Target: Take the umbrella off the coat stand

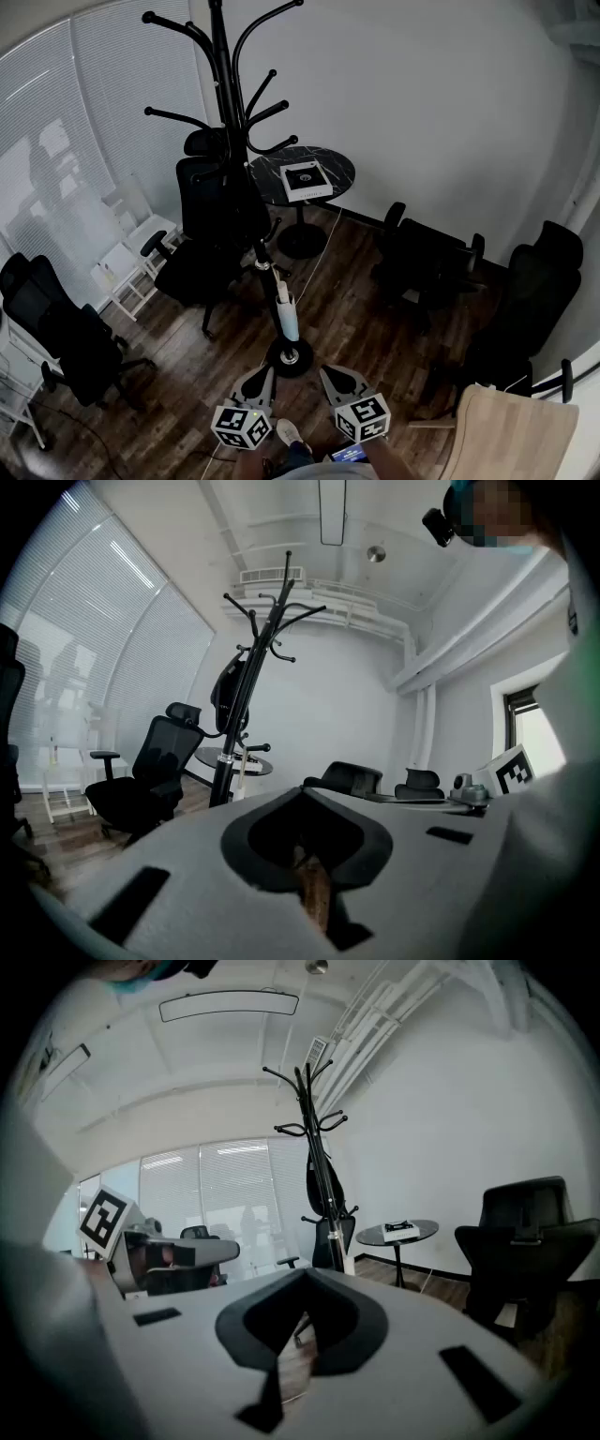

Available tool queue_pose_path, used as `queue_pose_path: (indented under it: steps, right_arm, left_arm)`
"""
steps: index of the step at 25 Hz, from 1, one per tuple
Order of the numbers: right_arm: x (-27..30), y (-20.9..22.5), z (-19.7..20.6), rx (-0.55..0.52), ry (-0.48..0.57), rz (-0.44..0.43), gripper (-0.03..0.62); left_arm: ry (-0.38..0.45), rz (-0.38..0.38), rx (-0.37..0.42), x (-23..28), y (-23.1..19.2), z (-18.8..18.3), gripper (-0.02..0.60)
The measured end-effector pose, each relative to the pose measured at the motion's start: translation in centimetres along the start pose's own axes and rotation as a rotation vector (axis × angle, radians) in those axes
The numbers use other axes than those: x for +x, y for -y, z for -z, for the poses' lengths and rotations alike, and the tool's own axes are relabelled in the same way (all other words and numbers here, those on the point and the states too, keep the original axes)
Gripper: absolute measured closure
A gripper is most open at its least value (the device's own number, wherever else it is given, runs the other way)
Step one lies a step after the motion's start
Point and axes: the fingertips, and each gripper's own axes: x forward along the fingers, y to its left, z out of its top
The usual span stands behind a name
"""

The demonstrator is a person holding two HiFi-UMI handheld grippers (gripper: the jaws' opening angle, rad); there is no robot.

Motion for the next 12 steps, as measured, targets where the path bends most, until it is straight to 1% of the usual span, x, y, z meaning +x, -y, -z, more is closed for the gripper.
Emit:
queue_pose_path:
  steps: [5,12]
  right_arm:
    - [-0.07,0.01,-0.15,-0.001,0.004,-0.006,0.583]
    - [0.12,0.13,-0.38,-0.008,0.005,-0.005,0.583]
  left_arm:
    - [0.003,-0.005,-0.040,0.32,-0.07,0.24,0.561]
    - [0.001,-0.015,-0.032,0.42,-0.06,-0.03,0.561]
